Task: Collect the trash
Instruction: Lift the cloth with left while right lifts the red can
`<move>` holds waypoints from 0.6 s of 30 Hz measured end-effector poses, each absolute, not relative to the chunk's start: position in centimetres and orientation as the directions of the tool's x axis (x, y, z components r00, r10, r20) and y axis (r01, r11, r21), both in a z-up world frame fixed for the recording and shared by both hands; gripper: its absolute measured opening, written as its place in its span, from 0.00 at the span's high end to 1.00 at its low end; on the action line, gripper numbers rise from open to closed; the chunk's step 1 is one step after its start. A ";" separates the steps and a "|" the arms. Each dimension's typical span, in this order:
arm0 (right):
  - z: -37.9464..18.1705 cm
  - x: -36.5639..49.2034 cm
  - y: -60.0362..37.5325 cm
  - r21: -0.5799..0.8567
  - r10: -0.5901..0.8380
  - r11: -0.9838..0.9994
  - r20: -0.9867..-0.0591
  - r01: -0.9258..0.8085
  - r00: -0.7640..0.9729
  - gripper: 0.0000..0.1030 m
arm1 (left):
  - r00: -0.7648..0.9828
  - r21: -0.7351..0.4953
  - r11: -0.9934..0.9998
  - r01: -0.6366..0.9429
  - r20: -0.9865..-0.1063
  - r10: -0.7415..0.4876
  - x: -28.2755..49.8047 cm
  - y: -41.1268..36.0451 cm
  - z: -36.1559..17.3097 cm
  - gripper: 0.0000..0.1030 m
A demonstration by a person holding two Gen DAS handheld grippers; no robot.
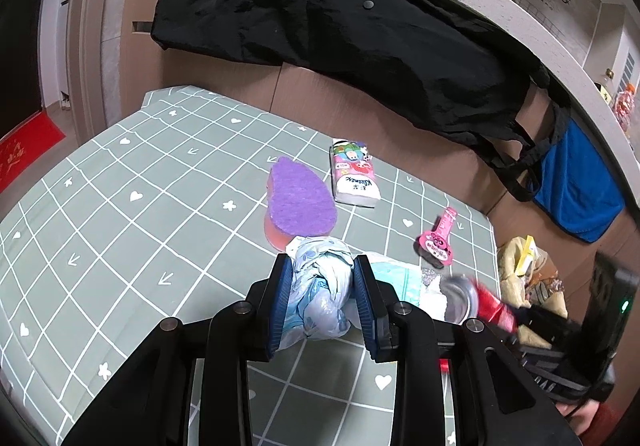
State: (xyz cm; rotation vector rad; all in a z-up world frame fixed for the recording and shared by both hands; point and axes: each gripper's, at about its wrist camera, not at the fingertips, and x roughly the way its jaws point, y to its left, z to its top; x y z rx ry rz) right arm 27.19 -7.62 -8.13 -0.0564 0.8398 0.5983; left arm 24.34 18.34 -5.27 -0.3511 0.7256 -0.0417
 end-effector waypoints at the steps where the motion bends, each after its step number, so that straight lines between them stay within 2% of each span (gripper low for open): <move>1: -8.6 27.1 -7.7 0.187 0.474 0.836 -0.720 -0.515 0.507 0.53 | 0.750 -0.330 0.940 -0.085 -0.643 -0.158 24.4 18.4 -5.3 0.69; 2: -9.2 27.0 -7.8 0.197 0.473 0.839 -0.726 -0.508 0.499 0.53 | 0.749 -0.331 0.940 -0.086 -0.644 -0.157 24.4 18.4 -5.4 0.69; 3: -9.6 27.0 -8.0 0.232 0.494 0.832 -0.722 -0.503 0.485 0.47 | 0.748 -0.331 0.940 -0.088 -0.645 -0.157 24.4 18.3 -5.4 0.69; 7: -10.9 27.3 -8.7 0.372 0.574 0.800 -0.704 -0.470 0.419 0.42 | 0.739 -0.337 0.937 -0.090 -0.653 -0.164 24.5 18.2 -5.6 0.69; 13: -10.3 26.1 -7.5 0.278 0.521 0.810 -0.745 -0.516 0.417 0.42 | 0.744 -0.335 0.937 -0.100 -0.651 -0.153 24.3 18.5 -5.6 0.69; 15: -8.7 24.8 -7.4 0.198 0.508 0.811 -0.705 -0.551 0.494 0.42 | 0.745 -0.333 0.937 -0.105 -0.650 -0.148 24.1 18.6 -5.5 0.69; 18: -6.9 24.2 -7.6 0.160 0.518 0.801 -0.669 -0.578 0.533 0.42 | 0.740 -0.343 0.933 -0.108 -0.654 -0.155 24.2 18.7 -5.6 0.69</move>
